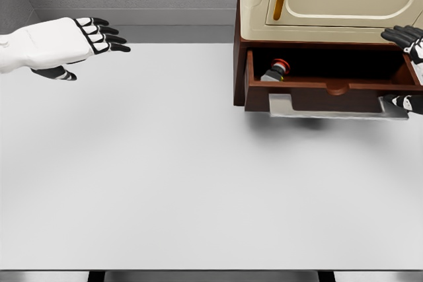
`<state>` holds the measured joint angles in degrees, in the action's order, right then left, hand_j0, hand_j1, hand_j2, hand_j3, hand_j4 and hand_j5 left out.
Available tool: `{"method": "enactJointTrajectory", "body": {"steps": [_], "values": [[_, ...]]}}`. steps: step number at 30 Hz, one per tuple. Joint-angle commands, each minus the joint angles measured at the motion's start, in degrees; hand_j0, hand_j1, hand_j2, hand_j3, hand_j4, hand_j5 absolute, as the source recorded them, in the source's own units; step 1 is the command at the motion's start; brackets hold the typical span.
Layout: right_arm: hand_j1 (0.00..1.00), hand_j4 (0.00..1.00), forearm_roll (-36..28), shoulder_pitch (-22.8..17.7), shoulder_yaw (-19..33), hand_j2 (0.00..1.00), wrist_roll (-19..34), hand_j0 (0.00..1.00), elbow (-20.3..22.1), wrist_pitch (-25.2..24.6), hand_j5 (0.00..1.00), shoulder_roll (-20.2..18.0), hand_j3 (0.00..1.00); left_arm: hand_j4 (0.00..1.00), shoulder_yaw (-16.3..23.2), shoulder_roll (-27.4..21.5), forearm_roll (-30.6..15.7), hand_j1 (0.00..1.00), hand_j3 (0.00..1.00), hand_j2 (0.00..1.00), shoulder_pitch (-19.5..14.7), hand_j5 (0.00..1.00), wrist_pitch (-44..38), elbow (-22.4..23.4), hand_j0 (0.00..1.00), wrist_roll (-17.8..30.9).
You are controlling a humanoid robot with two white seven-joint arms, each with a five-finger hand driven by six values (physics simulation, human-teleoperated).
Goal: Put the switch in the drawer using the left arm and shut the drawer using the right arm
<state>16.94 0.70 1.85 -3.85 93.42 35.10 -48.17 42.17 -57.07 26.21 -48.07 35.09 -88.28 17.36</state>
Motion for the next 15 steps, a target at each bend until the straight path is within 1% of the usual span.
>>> {"method": "enactJointTrajectory", "body": {"steps": [1,3,9,15], "values": [[1.00,1.00,-0.2,0.2,-0.2,1.00,-0.3,1.00,-0.3,-0.1,1.00,0.0,1.00,1.00,-0.1,-0.1,-0.3,1.00,1.00,1.00,0.0,1.00,-0.1,-0.1,1.00,0.0],[1.00,1.00,-0.1,1.5,-1.0,1.00,-0.3,1.00,-1.6,-0.1,1.00,1.0,1.00,1.00,-0.1,-0.1,-0.3,1.00,1.00,1.00,0.0,1.00,-0.1,-0.1,1.00,0.0],[1.00,1.00,0.0,2.3,-1.1,1.00,-0.3,1.00,-2.2,-0.1,1.00,1.1,1.00,1.00,-0.1,0.2,-0.3,1.00,1.00,1.00,0.4,1.00,-0.1,-0.1,1.00,0.0],[1.00,1.00,-0.6,2.3,-0.5,1.00,-0.4,1.00,-1.0,-0.1,1.00,1.0,1.00,1.00,-0.1,0.5,-0.3,1.00,1.00,1.00,0.9,1.00,-0.1,-0.1,1.00,0.0]]}}
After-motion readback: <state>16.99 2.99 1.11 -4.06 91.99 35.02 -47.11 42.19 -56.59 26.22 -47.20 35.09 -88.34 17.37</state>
